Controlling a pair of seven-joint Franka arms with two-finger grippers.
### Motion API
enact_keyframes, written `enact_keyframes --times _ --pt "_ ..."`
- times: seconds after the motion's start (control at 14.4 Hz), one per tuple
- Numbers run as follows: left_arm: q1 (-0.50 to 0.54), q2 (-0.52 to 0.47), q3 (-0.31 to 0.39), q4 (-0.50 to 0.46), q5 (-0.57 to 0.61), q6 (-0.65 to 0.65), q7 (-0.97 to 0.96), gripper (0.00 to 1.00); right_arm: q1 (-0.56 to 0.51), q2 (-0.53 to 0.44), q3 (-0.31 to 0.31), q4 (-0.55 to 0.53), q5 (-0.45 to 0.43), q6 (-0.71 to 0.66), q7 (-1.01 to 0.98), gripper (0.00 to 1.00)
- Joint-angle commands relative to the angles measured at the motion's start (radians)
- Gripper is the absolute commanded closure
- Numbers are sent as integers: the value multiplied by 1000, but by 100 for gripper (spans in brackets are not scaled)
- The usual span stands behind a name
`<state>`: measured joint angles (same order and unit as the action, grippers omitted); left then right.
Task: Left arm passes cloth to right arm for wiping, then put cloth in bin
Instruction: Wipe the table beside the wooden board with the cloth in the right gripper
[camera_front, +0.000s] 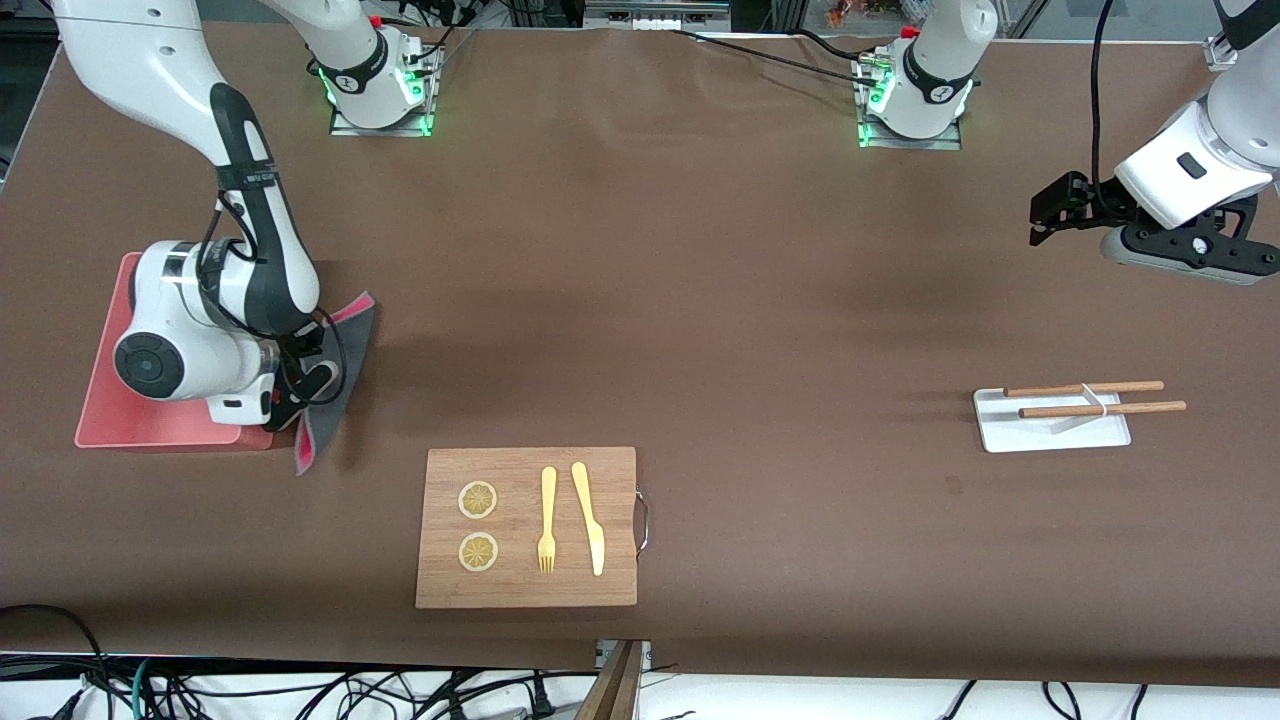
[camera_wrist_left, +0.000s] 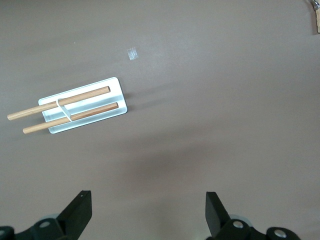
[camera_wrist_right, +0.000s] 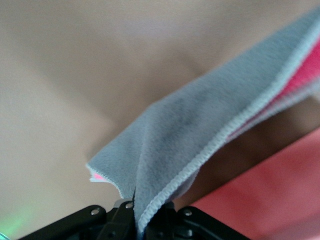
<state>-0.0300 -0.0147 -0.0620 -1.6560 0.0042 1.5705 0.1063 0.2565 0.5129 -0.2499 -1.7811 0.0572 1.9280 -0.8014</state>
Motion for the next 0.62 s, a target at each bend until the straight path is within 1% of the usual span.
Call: enact_keyframes --times 0.0,0.07,0.28,0.42,0.56 --pt "-1 -4 -5 16 25 -20 15 0 45 7 8 -1 -7 -1 29 100" --pt "-1 -5 -5 16 25 -20 15 0 78 24 6 -1 19 8 83 100" --pt "-1 -5 -4 16 25 -23 15 0 167 76 6 -1 133 64 187 100" --pt "-1 -5 -4 16 25 -27 15 0 245 93 4 0 177 94 281 100" --pt "-1 -5 -5 16 25 -30 15 0 314 117 3 44 232 94 407 100"
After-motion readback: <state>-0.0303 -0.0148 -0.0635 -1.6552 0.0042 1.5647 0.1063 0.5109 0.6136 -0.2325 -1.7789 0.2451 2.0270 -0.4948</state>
